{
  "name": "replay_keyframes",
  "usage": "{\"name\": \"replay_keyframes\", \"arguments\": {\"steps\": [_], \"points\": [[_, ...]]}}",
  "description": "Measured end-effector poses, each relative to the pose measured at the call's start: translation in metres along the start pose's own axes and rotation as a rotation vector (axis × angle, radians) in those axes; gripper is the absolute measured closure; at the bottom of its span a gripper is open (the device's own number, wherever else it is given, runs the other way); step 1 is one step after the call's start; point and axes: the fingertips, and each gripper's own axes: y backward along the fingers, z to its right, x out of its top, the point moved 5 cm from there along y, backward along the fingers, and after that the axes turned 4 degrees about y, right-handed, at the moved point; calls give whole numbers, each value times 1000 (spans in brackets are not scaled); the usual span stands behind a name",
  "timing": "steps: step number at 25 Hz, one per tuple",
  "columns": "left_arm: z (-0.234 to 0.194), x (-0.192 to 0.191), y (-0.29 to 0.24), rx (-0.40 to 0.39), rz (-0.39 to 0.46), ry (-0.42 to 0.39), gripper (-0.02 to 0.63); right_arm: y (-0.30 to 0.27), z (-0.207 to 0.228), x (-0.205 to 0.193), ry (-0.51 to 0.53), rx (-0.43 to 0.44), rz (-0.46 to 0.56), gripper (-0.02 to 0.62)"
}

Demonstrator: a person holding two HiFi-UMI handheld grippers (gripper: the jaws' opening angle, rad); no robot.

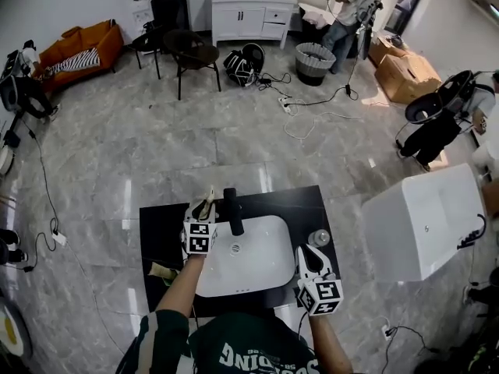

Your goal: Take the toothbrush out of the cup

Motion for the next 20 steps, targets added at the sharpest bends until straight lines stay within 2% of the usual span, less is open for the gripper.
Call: {"name": "replay_keyframes", "arguments": {"steps": [8,20], "points": [[2,18,19,-18,44,35,526,0,-5,4,2,21,5,552],[3,71,75,-3,193,43,546,-6,-20,13,28,104,41,552]]}}
